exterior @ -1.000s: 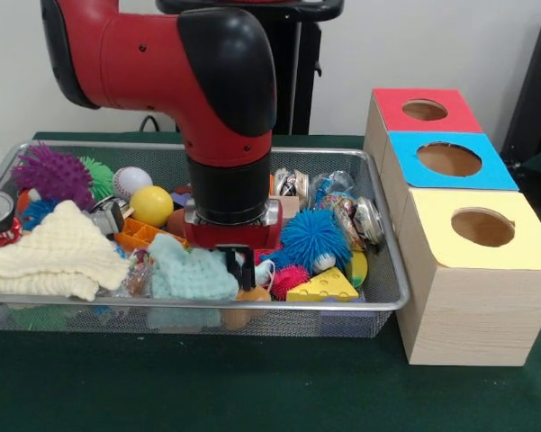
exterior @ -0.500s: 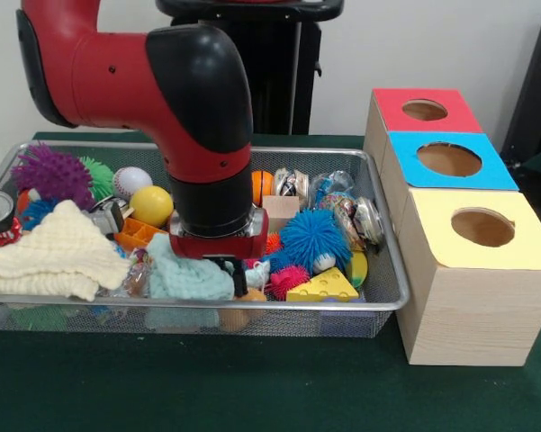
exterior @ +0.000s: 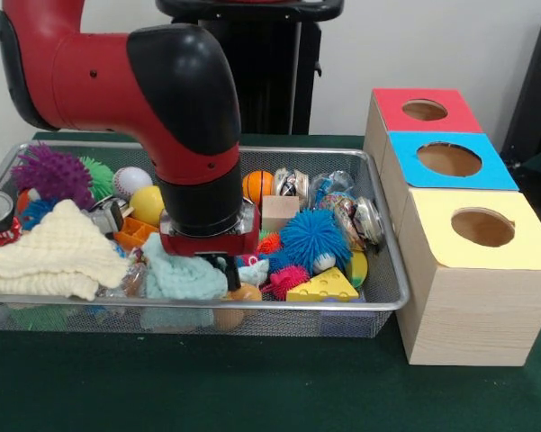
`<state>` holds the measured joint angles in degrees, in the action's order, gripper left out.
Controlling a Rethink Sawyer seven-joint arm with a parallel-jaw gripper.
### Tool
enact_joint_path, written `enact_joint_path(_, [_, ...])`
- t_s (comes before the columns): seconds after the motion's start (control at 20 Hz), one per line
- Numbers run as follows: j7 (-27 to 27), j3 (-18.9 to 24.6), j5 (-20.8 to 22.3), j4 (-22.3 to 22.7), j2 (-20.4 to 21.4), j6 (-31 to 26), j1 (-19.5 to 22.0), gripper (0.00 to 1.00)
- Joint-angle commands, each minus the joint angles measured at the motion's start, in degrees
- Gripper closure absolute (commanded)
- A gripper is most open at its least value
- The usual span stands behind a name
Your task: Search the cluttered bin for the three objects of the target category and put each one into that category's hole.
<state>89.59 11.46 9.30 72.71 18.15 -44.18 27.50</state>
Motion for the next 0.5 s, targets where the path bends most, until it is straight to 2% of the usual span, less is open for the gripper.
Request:
enact_joint_path(0.05, [-17.1, 0.9, 7.4, -5.3, 2.9, -12.2, 4.0, 1.0])
enact_joint_path(0.25, [-16.5, 0.2, 9.3, -5.2, 6.5, -15.2, 4.7, 1.0])
enact_joint_path(0.5, [-14.9, -0.6, 12.2, -3.9, 10.2, -15.0, 5.2, 1.0])
